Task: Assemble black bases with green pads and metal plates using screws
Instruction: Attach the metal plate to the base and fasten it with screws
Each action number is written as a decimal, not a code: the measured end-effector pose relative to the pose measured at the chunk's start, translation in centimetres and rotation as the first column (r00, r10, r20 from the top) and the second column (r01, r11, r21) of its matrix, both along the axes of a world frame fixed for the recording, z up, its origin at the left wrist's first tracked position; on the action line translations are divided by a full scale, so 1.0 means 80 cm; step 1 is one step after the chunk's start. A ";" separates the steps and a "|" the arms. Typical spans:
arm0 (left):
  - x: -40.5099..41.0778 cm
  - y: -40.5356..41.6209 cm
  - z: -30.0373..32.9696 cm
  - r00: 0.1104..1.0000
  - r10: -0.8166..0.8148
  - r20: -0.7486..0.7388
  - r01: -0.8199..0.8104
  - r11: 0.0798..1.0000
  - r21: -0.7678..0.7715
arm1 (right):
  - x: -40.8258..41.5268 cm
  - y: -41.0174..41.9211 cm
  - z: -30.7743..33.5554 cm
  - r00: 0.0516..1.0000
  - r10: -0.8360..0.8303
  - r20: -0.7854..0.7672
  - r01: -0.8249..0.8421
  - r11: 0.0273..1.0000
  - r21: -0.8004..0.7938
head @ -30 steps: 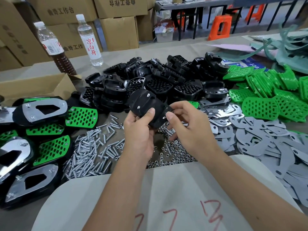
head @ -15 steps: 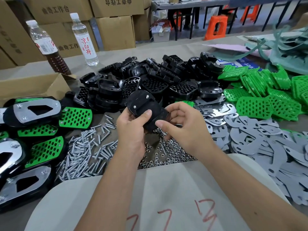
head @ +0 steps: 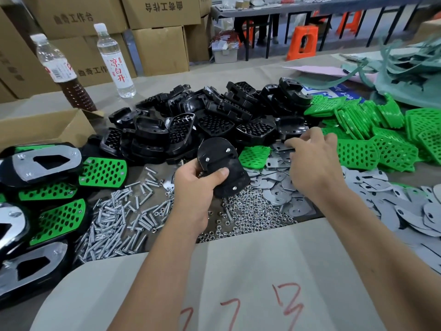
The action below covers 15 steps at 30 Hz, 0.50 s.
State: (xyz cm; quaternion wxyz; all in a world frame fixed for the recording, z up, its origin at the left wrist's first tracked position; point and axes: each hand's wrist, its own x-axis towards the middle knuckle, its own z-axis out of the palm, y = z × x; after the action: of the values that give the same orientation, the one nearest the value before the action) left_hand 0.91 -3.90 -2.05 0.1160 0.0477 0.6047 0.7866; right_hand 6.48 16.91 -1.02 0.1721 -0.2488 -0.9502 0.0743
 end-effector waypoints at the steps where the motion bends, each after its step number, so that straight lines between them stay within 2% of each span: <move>1: 0.001 0.001 -0.001 1.000 -0.010 -0.005 0.010 1.000 -0.017 | -0.001 0.002 -0.002 1.000 0.003 0.003 -0.003 1.000 -0.002; 6: 0.000 0.000 -0.001 1.000 -0.010 -0.011 0.009 1.000 -0.028 | -0.003 0.008 0.000 1.000 0.021 -0.014 -0.021 0.998 -0.058; 9: 0.000 0.000 -0.001 1.000 -0.009 -0.010 0.008 1.000 -0.028 | 0.003 0.011 0.003 0.993 0.119 -0.004 -0.119 0.991 -0.064; 13: 0.000 0.000 -0.001 1.000 -0.012 -0.018 0.011 0.999 -0.040 | 0.013 0.010 0.007 0.965 0.221 -0.140 -0.232 0.970 -0.067; 15: 0.001 -0.001 -0.001 1.000 -0.010 -0.020 0.009 0.999 -0.041 | 0.016 0.010 0.011 0.932 0.217 -0.290 -0.254 0.962 -0.097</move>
State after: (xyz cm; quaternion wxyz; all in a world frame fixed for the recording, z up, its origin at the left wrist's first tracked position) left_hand 0.95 -3.96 -2.15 0.1144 0.0561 0.6217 0.7728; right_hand 7.75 17.70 -0.14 0.2763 -0.1309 -0.9327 0.1915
